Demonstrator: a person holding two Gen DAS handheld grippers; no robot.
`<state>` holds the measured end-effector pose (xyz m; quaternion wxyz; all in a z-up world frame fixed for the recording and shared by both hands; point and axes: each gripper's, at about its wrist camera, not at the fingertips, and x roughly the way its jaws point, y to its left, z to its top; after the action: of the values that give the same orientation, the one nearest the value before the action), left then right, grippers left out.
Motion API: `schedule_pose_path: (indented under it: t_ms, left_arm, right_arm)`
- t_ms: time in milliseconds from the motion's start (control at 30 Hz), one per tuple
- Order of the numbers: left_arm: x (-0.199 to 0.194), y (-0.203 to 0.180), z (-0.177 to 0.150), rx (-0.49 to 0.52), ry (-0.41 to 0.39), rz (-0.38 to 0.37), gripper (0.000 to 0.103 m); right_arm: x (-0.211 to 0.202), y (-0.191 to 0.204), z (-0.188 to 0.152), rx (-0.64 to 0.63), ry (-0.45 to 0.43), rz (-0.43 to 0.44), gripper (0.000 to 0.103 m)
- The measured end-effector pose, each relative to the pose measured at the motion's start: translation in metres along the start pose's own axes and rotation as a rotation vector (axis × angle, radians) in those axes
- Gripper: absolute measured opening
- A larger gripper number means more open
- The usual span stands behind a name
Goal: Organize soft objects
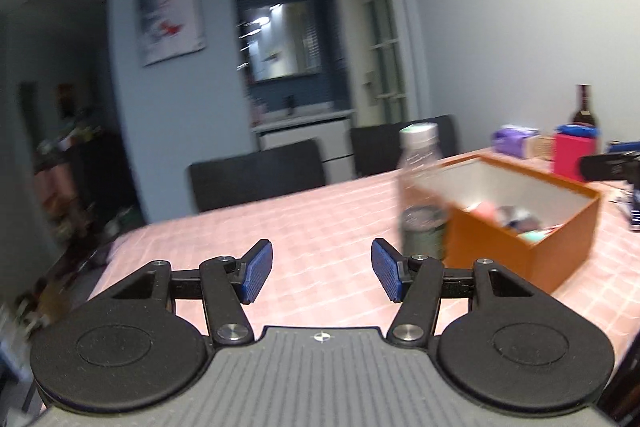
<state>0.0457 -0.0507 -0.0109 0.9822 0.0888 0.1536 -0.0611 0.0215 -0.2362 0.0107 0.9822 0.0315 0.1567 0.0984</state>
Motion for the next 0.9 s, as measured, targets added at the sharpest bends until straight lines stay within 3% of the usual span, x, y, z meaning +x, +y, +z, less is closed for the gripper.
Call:
schedule_pose_path:
  t_ms: [100, 233, 333, 533, 667, 900]
  left_arm:
    - [-0.002, 0.014, -0.013, -0.043, 0.050, 0.073, 0.068]
    - [-0.011, 0.019, -0.020, -0.065, 0.079, 0.136, 0.081]
    - [-0.020, 0.020, -0.019, -0.088, 0.067, 0.146, 0.088]
    - [-0.033, 0.016, -0.024, -0.119, 0.051, 0.159, 0.090]
    - [-0.030, 0.017, -0.036, -0.197, 0.074, 0.133, 0.092]
    - [-0.018, 0.010, -0.058, -0.213, 0.133, 0.178, 0.092]
  right_arm:
    - [0.005, 0.005, -0.007, 0.019, 0.032, -0.005, 0.090]
    - [0.015, 0.013, -0.017, 0.006, 0.071, -0.039, 0.091]
    - [0.020, 0.019, -0.026, 0.004, 0.100, -0.057, 0.091]
    - [0.027, 0.037, -0.048, -0.033, 0.150, -0.086, 0.095]
    - [0.032, 0.039, -0.059, 0.011, 0.186, -0.105, 0.095]
    - [0.042, 0.044, -0.074, 0.047, 0.226, -0.113, 0.095]
